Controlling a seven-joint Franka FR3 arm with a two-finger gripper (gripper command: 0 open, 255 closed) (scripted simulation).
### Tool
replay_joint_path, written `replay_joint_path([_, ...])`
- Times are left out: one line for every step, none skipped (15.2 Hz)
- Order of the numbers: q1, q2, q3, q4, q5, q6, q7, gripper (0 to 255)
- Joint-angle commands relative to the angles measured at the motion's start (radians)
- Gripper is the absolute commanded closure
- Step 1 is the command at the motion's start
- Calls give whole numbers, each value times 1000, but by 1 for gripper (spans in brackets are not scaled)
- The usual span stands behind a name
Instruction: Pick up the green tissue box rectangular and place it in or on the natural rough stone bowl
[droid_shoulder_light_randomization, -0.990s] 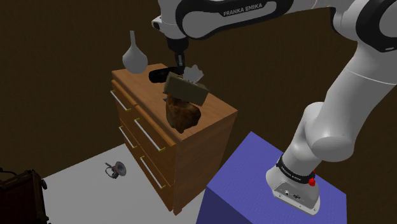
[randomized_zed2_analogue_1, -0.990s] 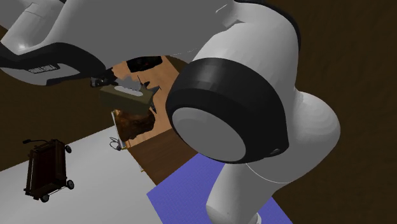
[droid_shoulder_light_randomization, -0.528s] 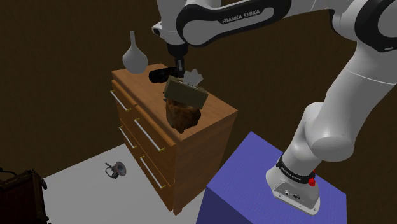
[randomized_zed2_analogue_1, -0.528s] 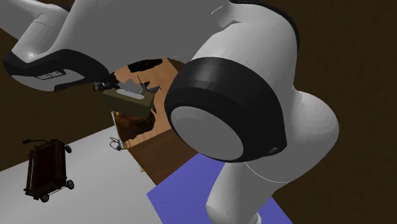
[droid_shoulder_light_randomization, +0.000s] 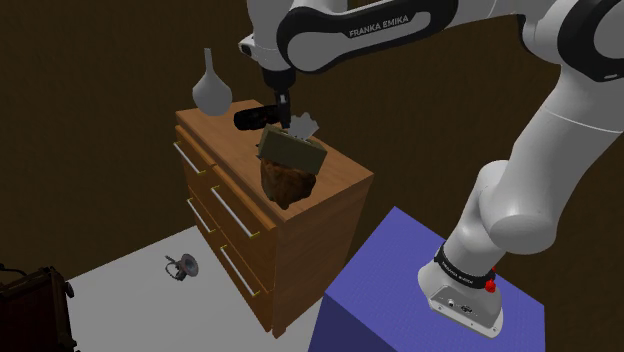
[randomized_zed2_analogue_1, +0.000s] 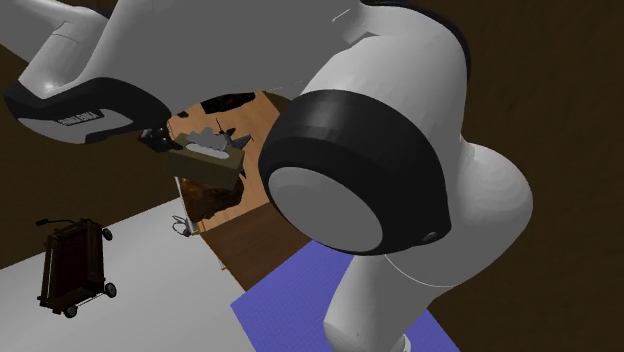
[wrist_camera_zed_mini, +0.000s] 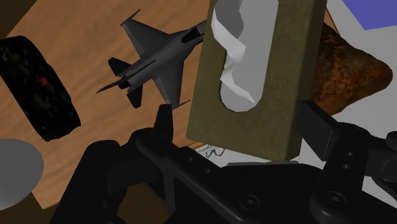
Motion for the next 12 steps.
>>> replay_joint_path([0,0,0,0,0,0,0,0])
replay_joint_path([5,-4,6,26,5,-32,-3,0])
replay_joint_path([11,-7,11,54,9,-64,-5,0])
replay_joint_path([16,-8,17,83,12,-96,-8,0])
replay_joint_path([21,-8,22,107,15,-122,-9,0])
replay_joint_path([21,-8,22,107,15,-122,-9,0])
replay_joint_path([21,-8,22,106,15,-122,-9,0])
replay_joint_path([21,-8,22,107,15,-122,-9,0])
replay_joint_path([21,-8,22,107,15,-122,-9,0])
replay_joint_path([21,-8,22,107,15,-122,-9,0])
replay_joint_path([21,-8,22,107,15,-122,-9,0])
replay_joint_path([21,-8,22,107,15,-122,-9,0])
